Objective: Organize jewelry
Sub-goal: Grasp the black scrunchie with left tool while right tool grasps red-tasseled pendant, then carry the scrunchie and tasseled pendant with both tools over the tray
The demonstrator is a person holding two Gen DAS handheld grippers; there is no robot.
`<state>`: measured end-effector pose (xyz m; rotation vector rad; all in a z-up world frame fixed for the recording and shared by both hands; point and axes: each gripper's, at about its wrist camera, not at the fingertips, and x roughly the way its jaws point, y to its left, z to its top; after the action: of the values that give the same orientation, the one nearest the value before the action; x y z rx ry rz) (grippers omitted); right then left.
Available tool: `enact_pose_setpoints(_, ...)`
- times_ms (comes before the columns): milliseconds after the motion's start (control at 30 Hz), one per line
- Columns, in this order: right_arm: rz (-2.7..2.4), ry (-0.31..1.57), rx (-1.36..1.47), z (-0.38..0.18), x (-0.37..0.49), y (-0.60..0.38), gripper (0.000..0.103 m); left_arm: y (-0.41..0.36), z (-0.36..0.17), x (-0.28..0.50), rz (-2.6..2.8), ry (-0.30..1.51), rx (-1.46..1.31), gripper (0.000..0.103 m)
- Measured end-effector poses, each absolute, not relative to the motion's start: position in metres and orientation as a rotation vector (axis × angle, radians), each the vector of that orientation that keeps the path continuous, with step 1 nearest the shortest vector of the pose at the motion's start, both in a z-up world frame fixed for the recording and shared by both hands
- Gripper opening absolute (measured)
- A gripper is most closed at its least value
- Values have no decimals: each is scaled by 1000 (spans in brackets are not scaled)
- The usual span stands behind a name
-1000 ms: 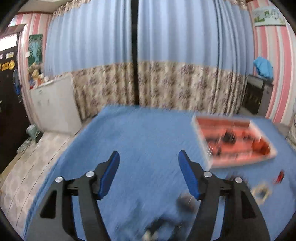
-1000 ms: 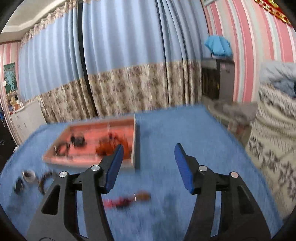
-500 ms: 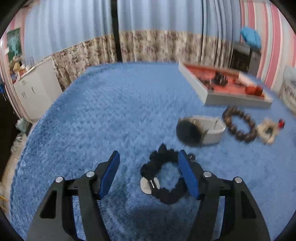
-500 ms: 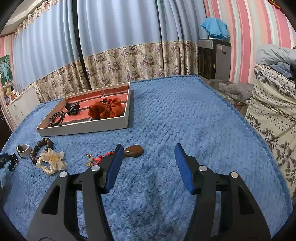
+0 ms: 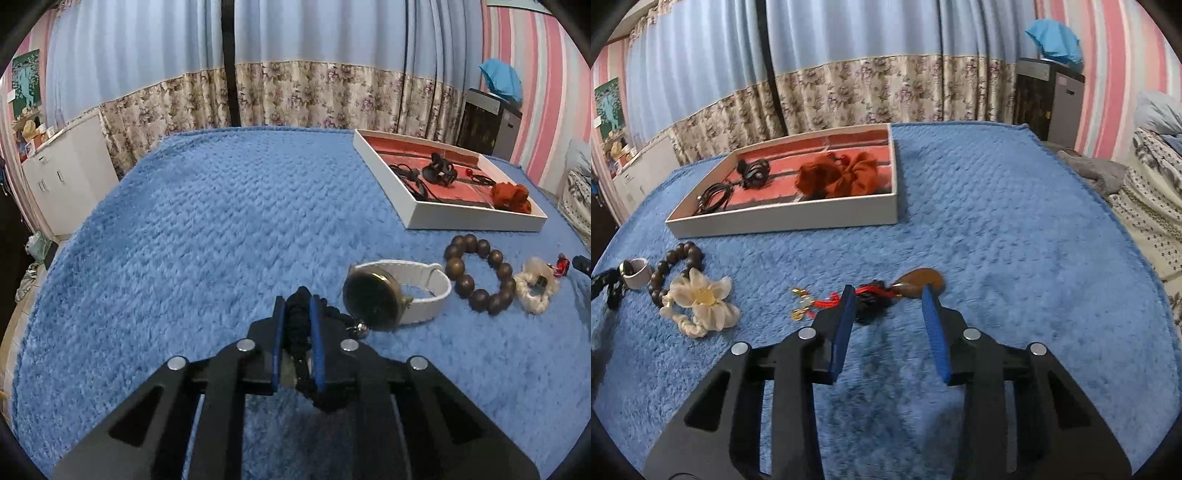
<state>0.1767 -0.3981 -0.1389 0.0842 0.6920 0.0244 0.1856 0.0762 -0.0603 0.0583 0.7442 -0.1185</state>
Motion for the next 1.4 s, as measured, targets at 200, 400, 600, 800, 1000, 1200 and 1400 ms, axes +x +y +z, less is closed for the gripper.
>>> enact_pose_setpoints(200,86,732,58,-143,181,-372,27,80,-59,188,-123,733,16,14)
enact_pose_setpoints(400,68,788,68,-154,199,-369,22,76,-60,187,-143,733,18,14)
enact_pose_setpoints(600,63,811,73,-158,208,-368,6,75,-61,189,-150,739,12,14)
enact_pose_setpoints(800,72,753,58,-148,198,-365,5,75,-59,187,-146,725,11,14)
enact_pose_setpoints(1000,89,664,43,-115,179,-366,5,74,-32,171,-149,668,8,13)
enact_pose_setpoints(1200,110,558,25,-64,169,-364,5,61,13,160,-169,587,32,13)
enact_pose_setpoints(1400,129,446,14,-5,175,-364,5,29,72,179,-205,486,81,13)
